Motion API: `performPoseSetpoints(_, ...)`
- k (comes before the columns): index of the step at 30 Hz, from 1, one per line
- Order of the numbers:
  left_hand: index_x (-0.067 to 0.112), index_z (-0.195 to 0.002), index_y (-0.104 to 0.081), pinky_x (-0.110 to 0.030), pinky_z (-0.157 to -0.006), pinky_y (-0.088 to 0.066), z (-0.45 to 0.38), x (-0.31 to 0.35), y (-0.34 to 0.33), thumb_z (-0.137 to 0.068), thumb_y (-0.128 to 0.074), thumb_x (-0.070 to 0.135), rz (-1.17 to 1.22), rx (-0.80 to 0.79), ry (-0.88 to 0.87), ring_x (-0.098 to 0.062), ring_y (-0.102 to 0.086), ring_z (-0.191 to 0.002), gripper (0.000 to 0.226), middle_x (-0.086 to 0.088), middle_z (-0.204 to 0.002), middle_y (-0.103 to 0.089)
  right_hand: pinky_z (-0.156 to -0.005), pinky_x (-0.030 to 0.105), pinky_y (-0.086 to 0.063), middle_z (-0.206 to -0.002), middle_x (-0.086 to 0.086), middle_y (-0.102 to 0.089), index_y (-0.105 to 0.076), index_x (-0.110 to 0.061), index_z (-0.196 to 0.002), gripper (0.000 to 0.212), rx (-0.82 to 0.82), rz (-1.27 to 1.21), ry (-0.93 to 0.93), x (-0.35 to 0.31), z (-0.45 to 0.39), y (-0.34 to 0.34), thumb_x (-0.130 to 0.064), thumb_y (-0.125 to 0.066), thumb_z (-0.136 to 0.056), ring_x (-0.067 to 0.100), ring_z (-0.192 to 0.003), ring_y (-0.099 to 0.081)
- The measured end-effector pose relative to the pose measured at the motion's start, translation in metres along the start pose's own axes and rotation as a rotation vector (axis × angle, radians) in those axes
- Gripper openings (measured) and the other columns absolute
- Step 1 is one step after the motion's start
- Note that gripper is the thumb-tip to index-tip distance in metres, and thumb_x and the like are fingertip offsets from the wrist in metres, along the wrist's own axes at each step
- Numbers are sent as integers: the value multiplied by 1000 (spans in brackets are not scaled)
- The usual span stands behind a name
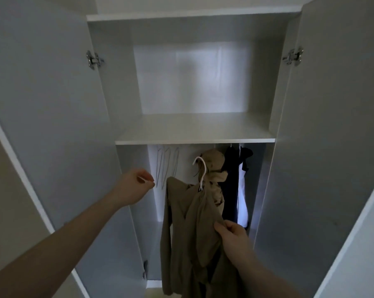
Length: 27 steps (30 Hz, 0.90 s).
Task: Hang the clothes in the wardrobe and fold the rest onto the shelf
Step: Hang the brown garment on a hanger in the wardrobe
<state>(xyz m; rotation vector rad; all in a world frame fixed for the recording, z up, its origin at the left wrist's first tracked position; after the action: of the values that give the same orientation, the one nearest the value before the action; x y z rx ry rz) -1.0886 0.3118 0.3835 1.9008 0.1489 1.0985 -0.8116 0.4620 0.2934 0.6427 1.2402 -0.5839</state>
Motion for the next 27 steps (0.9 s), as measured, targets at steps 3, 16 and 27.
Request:
performPoseSetpoints(3,32,-91,-71,-31,-83,-53,-34,-2,7,-89,-74,29,-22,54,-2,-10,-66,-89,5,4,-96,-70,-60,14,-39,-88,-2,-68,-67,-20,-86,24,13,30,-3,1,-27,-5,-26,-54,-105,8,-80,-62)
performPoseSetpoints(16,22,-113,-68,-40,-101,-48,-243,-8,14,-84,-76,29,-142,83,-210,-28,-57,-116,31,-9,-129,-53,-73,26,-42,-92,-8,-62,-60,-24,-93,15,153,-23,-57,-6,-164,-51,-21,-51,-106,9,-85,-57)
performPoseSetpoints(27,23,-140,-56,-35,-114,-36,-342,-41,-26,-96,-57,50,-195,-135,-120,-28,-46,-138,52,-9,-154,-43,-65,26,-45,-94,12,-68,-70,0,-106,23,221,-57,-142,25,-259,-116,-13,-50,-104,20,-84,-61)
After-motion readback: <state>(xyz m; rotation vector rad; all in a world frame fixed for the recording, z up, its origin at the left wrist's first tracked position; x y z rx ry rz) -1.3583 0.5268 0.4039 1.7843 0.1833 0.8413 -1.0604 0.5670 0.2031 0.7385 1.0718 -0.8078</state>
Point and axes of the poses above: each hand's wrist, its own z-axis away from the middle knuckle, its own y-axis out of the back of the hand, x = y × z, the point moved 4 cm from there along -z, towards the middle knuckle
